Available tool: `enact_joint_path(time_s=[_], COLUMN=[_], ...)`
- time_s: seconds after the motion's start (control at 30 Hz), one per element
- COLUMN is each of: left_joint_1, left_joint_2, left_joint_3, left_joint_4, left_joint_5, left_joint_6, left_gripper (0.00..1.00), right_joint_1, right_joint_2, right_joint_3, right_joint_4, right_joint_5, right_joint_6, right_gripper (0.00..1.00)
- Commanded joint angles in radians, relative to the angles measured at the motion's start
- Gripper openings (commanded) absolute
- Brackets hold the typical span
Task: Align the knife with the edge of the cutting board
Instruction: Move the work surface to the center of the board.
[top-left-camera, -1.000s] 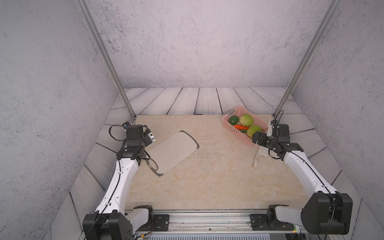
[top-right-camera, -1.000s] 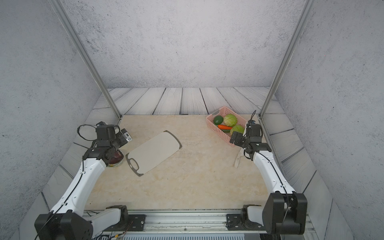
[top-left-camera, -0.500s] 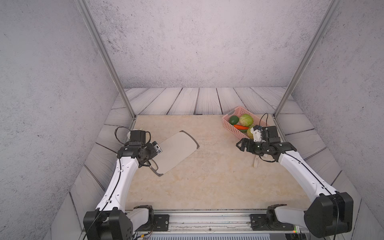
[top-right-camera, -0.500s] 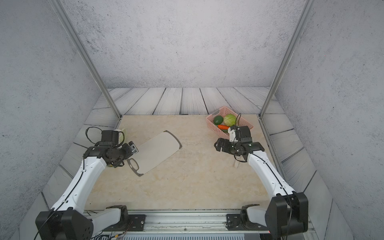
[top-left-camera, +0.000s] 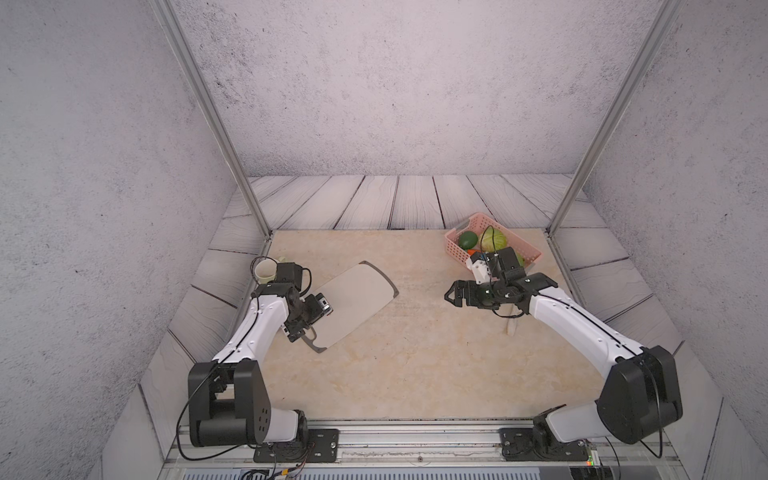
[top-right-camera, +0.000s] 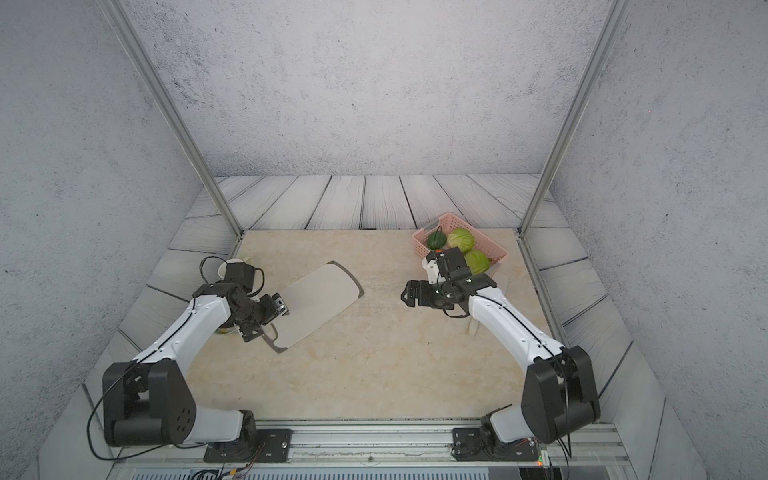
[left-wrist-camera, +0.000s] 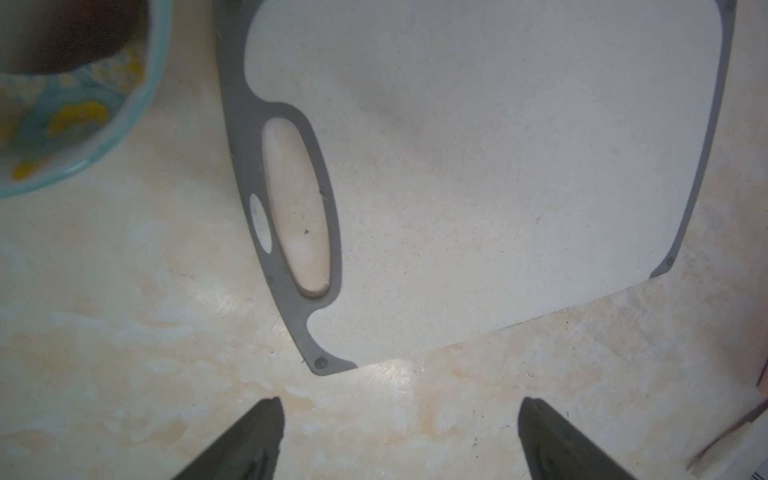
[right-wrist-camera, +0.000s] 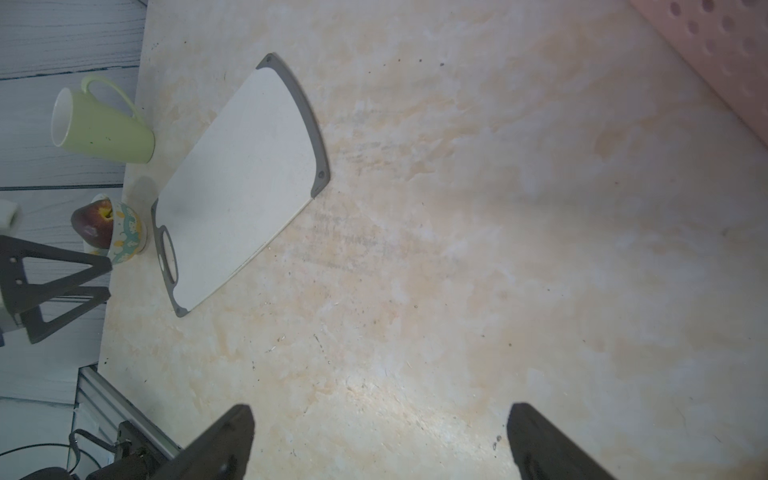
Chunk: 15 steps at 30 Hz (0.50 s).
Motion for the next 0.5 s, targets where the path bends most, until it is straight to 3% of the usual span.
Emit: enact_joint_path(time_s=[0.0,0.27,0.47], left_joint_1=[-0.006,0.017,0.067], left_joint_2=[0.033,0.071,0.111], left_joint_3=[0.03,0.033,0.047], left_joint_4=[-0.006,-0.05,-0.08], left_joint_5=[-0.024,-0.146,-0.144], left_joint_6=[0.016,-0.002,-0.005], left_gripper=[0.92,0.7,0.65], right_joint_1=[0.024,0.107,0.148], right_joint_2=[0.046,0.171,0.253], right_joint_3=[0.069,0.186,0.235], right_joint_4=[0.009,-0.024,-0.029], right_joint_5=[-0.024,-0.003,0.007], right_joint_6=[-0.011,-0.02,-0.015], right_gripper=[0.99,0.99,0.99])
